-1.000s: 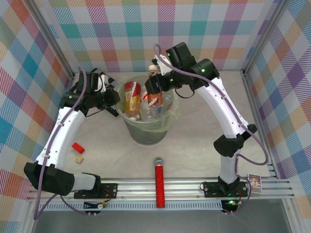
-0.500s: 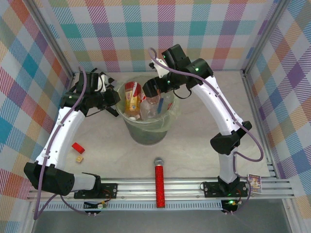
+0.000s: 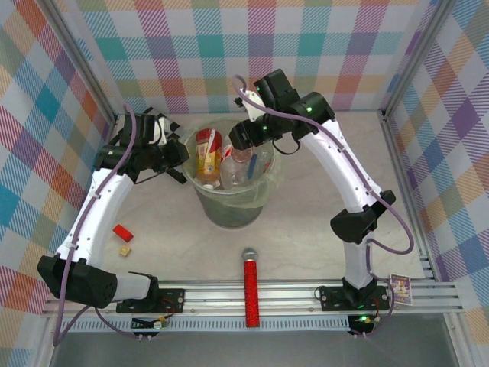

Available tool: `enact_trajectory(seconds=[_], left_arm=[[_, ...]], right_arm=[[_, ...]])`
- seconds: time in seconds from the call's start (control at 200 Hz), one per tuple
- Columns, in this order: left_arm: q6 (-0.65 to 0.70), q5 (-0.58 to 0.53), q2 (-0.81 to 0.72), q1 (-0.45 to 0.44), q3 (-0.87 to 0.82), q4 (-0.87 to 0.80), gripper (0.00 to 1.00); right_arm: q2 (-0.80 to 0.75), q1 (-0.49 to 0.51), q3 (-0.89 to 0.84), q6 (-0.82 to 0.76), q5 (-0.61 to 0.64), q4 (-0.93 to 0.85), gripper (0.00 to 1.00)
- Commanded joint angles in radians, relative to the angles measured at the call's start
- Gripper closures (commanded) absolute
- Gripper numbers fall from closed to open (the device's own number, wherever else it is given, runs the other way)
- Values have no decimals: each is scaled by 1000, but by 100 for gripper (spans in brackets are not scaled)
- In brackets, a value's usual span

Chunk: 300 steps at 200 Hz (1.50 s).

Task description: Put the plastic bottles in the bin

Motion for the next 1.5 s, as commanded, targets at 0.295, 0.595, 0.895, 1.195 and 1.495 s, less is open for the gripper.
enact_trajectory(seconds=[0.295,0.595,0.895,1.195,1.495], left_arm=[[-29,34,-28,-20,11,33,88],[-21,36,-27,-20,3,34,88],[-25,30,-15,-50,8,39,89],[-19,2,3,-115,19,29,89],[-4,-11,0,-131,30,23,89]], right_arm=[[42,-12,62,-5,31,32,46],[-222,-10,-231,-5,46,162,38],[-223,-10,-349,6,45,186,50],[-76,-9,-239,33,36,193,59],[-15,-2,-180,82,0,187,61]])
